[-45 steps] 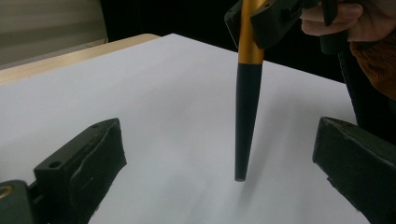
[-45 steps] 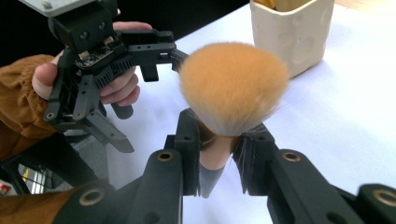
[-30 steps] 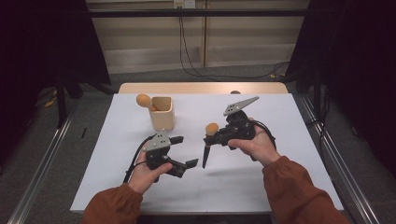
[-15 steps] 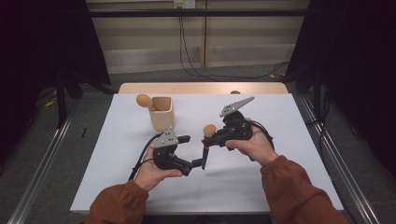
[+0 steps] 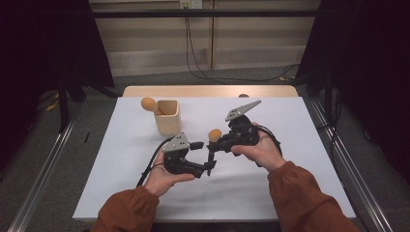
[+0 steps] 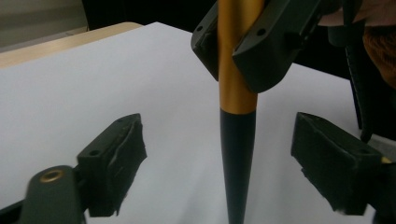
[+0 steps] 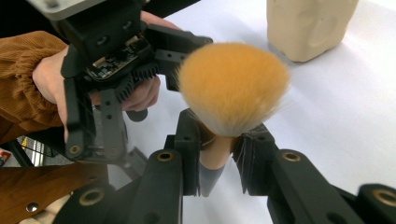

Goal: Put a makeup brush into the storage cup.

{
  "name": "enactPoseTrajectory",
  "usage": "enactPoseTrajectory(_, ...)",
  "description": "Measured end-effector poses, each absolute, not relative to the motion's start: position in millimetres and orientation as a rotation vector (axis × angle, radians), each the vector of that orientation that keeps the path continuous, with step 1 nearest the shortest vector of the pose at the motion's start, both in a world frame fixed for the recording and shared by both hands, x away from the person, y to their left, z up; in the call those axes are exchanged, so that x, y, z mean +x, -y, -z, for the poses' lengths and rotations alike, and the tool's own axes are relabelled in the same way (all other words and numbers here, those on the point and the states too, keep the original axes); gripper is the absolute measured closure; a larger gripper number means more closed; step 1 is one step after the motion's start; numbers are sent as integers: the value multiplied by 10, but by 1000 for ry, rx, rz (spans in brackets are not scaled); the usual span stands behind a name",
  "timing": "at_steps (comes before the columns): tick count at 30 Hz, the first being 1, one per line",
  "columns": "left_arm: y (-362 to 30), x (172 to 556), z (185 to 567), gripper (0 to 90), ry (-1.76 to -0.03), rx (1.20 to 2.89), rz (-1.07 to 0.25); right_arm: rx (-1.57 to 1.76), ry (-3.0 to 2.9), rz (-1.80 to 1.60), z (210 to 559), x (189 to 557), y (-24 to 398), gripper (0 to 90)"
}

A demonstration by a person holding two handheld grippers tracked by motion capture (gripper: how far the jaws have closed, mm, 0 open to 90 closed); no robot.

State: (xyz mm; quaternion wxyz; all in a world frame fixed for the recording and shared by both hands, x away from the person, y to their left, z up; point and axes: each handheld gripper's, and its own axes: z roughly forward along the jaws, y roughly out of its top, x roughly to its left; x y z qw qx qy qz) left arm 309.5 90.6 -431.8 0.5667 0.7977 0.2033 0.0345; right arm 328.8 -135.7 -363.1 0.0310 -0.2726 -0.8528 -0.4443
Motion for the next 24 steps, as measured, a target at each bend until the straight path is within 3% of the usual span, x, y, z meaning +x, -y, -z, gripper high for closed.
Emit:
enactPoseTrajectory(8, -917, 3126, 4357, 429, -477, 1863, -59, -827, 2624, 1385, 3634, 3291, 1322, 725)
enactPoseTrajectory(24, -936, 3137, 4353, 661, -472, 1839, -20, -830, 2620, 1400, 3669, 3286, 1278, 725)
